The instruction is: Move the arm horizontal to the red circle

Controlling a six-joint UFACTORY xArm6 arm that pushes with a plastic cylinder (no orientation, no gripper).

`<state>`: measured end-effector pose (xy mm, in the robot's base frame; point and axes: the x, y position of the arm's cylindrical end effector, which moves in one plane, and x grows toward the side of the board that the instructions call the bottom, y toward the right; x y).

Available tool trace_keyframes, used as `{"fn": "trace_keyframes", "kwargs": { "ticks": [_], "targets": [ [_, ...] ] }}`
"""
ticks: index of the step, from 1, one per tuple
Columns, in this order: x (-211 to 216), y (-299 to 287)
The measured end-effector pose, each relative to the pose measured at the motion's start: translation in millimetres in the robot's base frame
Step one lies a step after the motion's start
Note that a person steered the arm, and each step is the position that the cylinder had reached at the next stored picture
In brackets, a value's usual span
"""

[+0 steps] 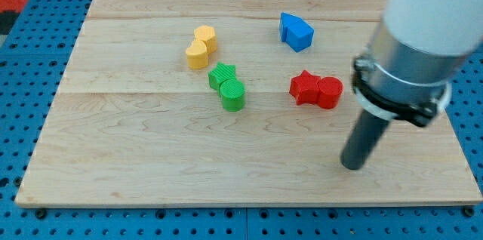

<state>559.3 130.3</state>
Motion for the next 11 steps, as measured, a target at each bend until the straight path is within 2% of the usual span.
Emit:
{"fn": "trace_keyframes", "kwargs": {
  "ticks": [1, 3, 4, 5, 6, 11],
  "targets": [
    [-13, -8],
    [-13, 77],
    [-59, 91],
    [-87, 96],
    [-87, 112],
    [-93, 112]
  ]
}}
